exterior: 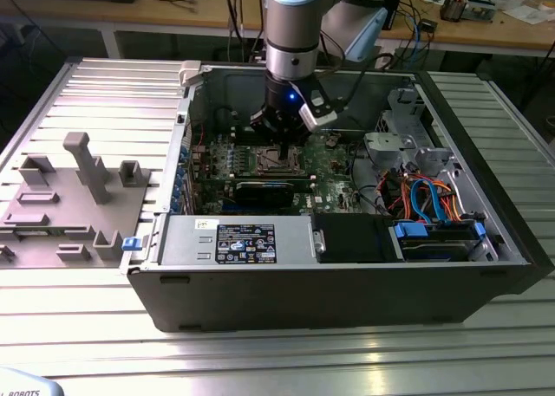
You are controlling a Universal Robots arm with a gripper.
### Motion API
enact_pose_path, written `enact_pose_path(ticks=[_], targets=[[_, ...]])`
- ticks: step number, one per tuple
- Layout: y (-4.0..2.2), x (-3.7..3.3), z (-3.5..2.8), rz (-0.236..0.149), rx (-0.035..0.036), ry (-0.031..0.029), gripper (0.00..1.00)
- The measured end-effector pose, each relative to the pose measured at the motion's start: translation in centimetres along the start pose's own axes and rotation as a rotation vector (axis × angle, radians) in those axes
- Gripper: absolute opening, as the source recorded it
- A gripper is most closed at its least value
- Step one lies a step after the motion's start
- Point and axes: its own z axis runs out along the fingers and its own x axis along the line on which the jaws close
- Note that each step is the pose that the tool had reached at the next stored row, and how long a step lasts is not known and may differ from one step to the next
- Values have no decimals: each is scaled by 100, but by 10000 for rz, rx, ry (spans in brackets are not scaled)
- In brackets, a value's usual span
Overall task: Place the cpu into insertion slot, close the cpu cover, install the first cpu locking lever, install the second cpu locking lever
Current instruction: 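Install the first cpu locking lever, then install the second cpu locking lever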
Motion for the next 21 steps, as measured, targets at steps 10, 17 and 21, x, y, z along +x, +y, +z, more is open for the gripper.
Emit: enact_pose_path(ticks=[10,17,21], targets=[[-7,-5,-200,2,9,0,11],[-16,-12,-538,1,6,0,11],[-31,-12,-539,0,3,1,11]])
